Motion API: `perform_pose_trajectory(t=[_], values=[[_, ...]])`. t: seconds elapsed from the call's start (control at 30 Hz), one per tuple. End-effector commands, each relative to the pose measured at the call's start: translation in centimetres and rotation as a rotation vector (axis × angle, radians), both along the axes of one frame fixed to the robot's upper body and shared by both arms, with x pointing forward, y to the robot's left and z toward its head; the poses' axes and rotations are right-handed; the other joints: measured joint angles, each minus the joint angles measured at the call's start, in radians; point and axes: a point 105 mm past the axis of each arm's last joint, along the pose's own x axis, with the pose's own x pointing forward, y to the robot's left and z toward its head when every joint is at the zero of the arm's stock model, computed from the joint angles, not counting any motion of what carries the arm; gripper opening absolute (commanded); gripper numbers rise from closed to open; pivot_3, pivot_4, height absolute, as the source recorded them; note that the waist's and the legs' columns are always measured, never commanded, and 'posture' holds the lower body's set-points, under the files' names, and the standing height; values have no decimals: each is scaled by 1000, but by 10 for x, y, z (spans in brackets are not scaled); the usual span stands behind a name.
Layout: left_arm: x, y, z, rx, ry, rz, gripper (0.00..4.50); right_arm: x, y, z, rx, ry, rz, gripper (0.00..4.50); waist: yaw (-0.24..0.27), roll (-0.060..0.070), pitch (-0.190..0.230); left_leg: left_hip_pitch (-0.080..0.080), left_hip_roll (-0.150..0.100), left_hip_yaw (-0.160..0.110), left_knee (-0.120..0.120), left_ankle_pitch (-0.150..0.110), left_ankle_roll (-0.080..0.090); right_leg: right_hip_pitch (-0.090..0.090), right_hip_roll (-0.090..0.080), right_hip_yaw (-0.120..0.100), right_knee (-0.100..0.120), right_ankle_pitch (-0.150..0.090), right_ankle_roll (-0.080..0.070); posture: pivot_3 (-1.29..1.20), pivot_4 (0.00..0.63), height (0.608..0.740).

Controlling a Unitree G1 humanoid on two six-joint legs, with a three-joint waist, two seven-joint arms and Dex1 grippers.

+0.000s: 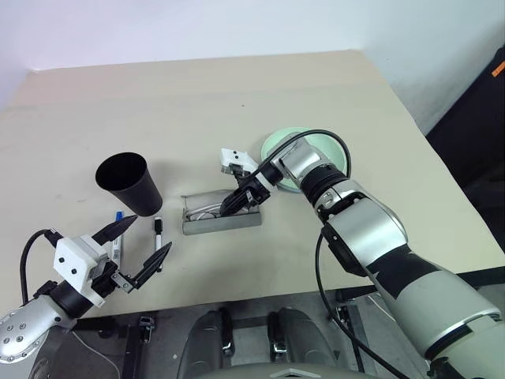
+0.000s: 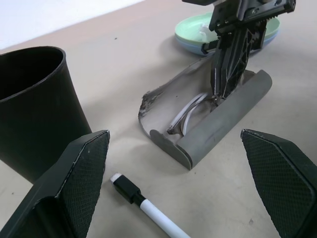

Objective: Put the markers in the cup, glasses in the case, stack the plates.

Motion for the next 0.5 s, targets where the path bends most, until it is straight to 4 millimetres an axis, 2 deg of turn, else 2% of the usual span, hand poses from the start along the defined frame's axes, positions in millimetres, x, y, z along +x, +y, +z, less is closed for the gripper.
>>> perform_pose_trajectory(t=[0.03, 0.2, 0.33, 0.5], values=[[-1, -1, 3, 8, -14, -12, 4460, -1, -4, -14, -32, 9, -8, 27, 0, 0, 0, 0, 0, 0, 0, 0, 0, 0, 0, 0, 0, 0, 0, 0, 150, 715], [-1, -2, 2, 7, -8, -18, 4460, 0, -4, -13, -29, -2, -14, 27, 0, 0, -1, 0, 0, 0, 0, 0, 0, 0, 0, 0, 0, 0, 0, 0, 150, 715], [0, -3, 2, 4, -9, -21, 4460, 1, -4, -9, -15, -5, -11, 992, 0, 0, -1, 0, 0, 0, 0, 0, 0, 0, 0, 0, 0, 0, 0, 0, 150, 715], [1, -2, -1, 7, -1, -24, 4460, 4, -5, 1, 13, -20, -12, 2695, 0, 0, -1, 0, 0, 0, 0, 0, 0, 0, 0, 0, 0, 0, 0, 0, 150, 715]])
